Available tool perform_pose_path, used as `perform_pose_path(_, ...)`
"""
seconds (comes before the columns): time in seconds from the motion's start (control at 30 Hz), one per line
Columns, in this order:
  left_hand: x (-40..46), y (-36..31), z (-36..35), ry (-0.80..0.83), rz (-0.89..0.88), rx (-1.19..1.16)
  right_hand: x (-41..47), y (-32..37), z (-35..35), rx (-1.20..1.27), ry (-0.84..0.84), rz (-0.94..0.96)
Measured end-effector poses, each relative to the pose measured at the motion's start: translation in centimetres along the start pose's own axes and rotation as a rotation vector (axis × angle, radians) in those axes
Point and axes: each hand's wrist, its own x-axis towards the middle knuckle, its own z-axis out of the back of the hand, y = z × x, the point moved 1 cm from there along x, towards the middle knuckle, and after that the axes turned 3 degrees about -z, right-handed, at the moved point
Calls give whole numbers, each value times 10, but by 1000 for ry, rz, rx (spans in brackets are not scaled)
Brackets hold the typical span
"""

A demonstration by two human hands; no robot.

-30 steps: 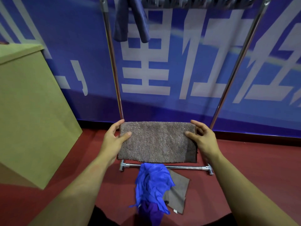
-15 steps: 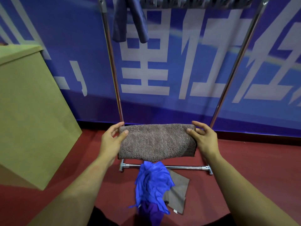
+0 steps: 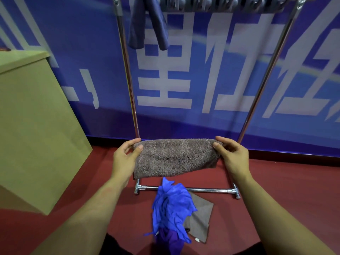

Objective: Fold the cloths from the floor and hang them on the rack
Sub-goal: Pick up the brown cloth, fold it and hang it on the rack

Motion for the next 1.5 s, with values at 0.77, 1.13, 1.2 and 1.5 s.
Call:
perform_pose_path(0.77,-1,-3,-7,-5,0,-93,-3,-3,-4,158,79,-175)
perform_pose_path(1.13,2,4,-7,108,89,-132,5,-20,-2,441,138,-482)
perform_pose_path(1.2,4,5,-4,78,108,-167,6,-24,1,406,140,-478)
perform_pose_path(1.5,3,7,-4,165,485,-406,6,-27,0,247,88,-389)
